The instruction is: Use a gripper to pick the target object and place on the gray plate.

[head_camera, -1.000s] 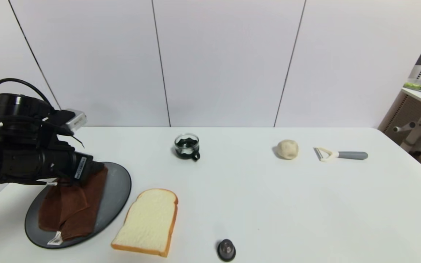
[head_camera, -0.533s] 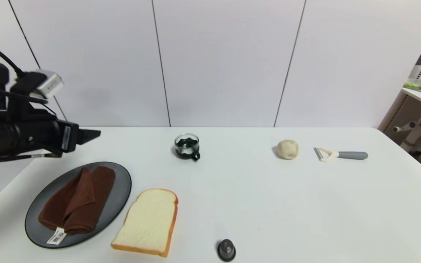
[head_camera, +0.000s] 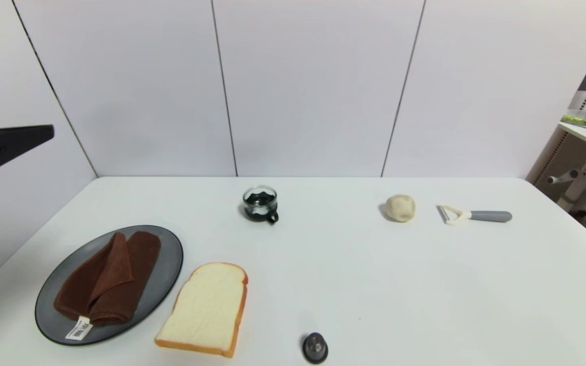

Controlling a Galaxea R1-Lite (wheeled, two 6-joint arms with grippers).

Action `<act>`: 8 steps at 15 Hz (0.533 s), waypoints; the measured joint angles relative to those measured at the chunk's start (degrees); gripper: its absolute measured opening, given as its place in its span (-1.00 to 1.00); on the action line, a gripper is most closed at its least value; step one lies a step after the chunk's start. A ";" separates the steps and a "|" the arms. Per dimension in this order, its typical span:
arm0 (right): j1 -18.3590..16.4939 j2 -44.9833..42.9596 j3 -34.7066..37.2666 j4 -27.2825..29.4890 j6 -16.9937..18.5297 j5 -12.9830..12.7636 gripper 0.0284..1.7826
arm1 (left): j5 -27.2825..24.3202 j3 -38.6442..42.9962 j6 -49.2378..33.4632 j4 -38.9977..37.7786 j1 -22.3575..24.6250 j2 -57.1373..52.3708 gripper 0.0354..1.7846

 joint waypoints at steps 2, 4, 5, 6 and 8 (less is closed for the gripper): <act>0.00 0.00 0.00 0.02 0.00 0.00 0.90 | -0.02 8.31 -0.10 0.13 0.00 -8.29 0.83; 0.00 0.00 0.00 0.00 0.00 0.00 0.90 | -0.09 18.85 -0.13 0.24 -0.02 -17.64 0.85; 0.00 0.00 0.00 0.00 -0.02 0.04 0.90 | -0.11 23.89 -0.13 0.29 -0.05 -22.16 0.85; 0.00 0.00 0.00 0.02 -0.02 -0.02 0.90 | -0.11 29.38 -0.13 0.29 -0.05 -27.09 0.86; 0.00 0.00 0.00 0.02 -0.02 0.00 0.90 | 0.00 39.24 -0.27 -0.59 -0.02 -35.00 0.87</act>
